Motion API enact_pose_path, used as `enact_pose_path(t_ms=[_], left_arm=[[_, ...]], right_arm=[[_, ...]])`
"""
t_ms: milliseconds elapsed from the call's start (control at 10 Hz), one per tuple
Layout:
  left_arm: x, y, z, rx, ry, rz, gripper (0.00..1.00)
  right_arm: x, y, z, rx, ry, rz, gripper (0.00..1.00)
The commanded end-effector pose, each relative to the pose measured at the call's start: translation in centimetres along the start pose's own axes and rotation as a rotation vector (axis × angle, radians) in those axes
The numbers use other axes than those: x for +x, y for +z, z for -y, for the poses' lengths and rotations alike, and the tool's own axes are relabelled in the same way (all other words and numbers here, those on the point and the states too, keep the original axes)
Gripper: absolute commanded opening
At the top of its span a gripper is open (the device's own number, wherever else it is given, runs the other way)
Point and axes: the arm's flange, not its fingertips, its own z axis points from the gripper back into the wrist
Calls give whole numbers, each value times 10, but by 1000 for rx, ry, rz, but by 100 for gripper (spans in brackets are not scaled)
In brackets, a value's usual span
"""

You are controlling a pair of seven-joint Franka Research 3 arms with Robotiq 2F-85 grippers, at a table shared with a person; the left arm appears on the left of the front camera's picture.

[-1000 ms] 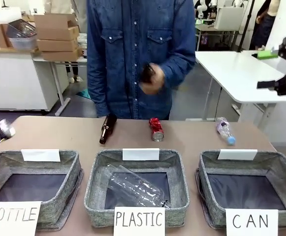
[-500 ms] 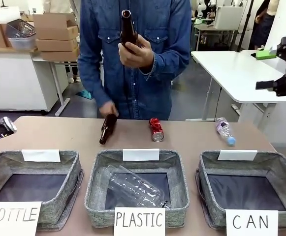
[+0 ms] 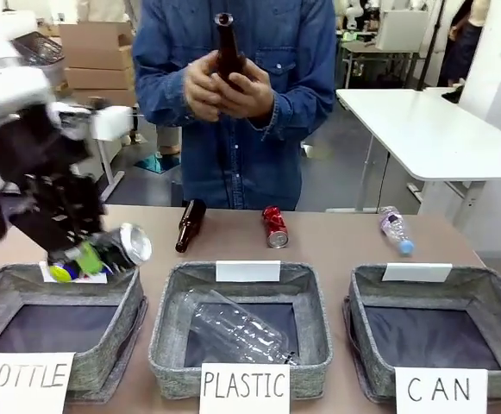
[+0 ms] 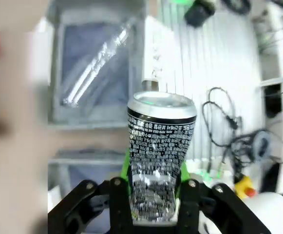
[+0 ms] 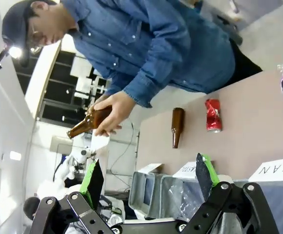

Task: Sort the can waste into the basket.
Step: Pick up the can waste from the table and place it in the right Fabric basket.

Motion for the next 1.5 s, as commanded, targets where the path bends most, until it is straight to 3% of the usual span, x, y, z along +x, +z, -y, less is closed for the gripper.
enact_pose_path(t_ms=[0,100,200,300,400,600,800,900,1000,1200,1400], left_arm=[[-46,24,-34,58,58,28,39],[-79,47,-36,131,178,64,39],[-130,83,-29,234,317,112,39],[-186,119,-15,263,391,167,39],[-238,150,-1,386,620,228,39],[-303,188,35,494,803,459,39],[-361,203,93,670,1086,731,39],[-371,194,119,771,1298,807,39],[-372,181,144,859,1391,852,39],[-377,166,173,914,1441,869,39],[-375,168,171,911,1435,857,39]], right_arm=[[-22,-18,3,51,27,-83,100],[-22,-18,3,51,27,-83,100],[-22,-18,3,51,27,-83,100],[-22,-18,3,51,27,-83,100],[-22,-18,3,51,27,-83,100],[-22,-18,3,51,27,-83,100],[-22,-18,3,51,27,-83,100],[-22,-18,3,51,27,-83,100],[-22,-18,3,51,27,-83,100],[-22,-18,3,51,27,-83,100],[-22,-18,3,51,27,-83,100]])
